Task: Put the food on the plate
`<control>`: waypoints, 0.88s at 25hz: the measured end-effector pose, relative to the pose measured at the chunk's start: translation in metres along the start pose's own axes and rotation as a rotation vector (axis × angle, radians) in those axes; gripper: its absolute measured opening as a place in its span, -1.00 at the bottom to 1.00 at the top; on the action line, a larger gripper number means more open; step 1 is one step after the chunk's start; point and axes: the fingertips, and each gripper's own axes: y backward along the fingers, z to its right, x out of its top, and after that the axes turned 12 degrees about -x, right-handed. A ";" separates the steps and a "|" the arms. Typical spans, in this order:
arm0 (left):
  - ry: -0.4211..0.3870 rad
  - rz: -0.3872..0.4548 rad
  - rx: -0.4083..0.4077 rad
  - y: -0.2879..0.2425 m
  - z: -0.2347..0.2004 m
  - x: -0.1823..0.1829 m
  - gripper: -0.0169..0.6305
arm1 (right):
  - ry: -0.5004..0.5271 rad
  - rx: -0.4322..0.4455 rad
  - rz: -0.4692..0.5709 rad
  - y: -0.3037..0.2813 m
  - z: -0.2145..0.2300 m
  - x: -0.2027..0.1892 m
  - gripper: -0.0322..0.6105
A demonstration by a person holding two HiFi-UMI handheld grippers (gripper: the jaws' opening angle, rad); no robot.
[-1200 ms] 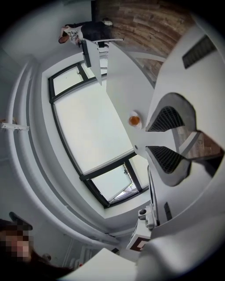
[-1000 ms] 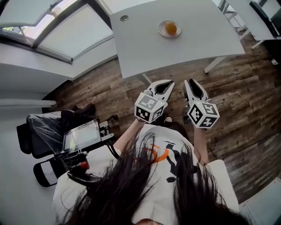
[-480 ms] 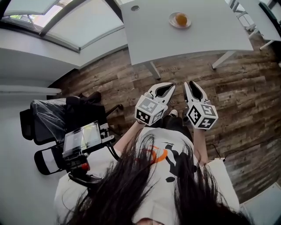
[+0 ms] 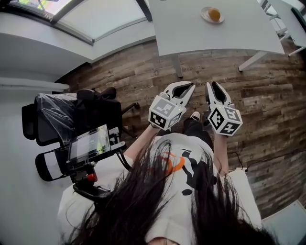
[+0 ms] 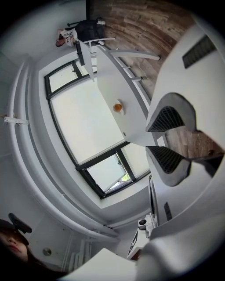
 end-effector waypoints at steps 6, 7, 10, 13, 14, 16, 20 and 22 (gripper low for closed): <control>-0.026 0.009 -0.015 0.055 0.015 -0.018 -0.93 | -0.004 -0.016 0.020 0.034 -0.045 -0.031 -0.56; -0.028 0.008 -0.015 0.066 0.019 -0.023 -0.93 | -0.009 -0.020 0.021 0.040 -0.052 -0.039 -0.56; -0.037 0.015 -0.026 0.109 0.028 -0.039 -0.93 | -0.023 -0.034 0.027 0.060 -0.082 -0.067 -0.56; -0.037 0.030 -0.035 0.170 0.030 -0.063 -0.93 | -0.022 -0.042 0.035 0.083 -0.134 -0.104 -0.56; -0.033 0.032 -0.038 0.187 0.030 -0.071 -0.93 | -0.022 -0.042 0.033 0.089 -0.149 -0.115 -0.56; -0.021 0.027 -0.044 0.203 0.031 -0.081 -0.93 | -0.023 -0.044 0.023 0.097 -0.164 -0.129 -0.56; 0.006 0.023 -0.057 0.200 0.038 -0.087 -0.93 | -0.021 -0.051 -0.002 0.101 -0.162 -0.135 -0.56; 0.016 0.023 -0.065 0.198 0.041 -0.089 -0.93 | -0.019 -0.055 -0.008 0.105 -0.162 -0.136 -0.56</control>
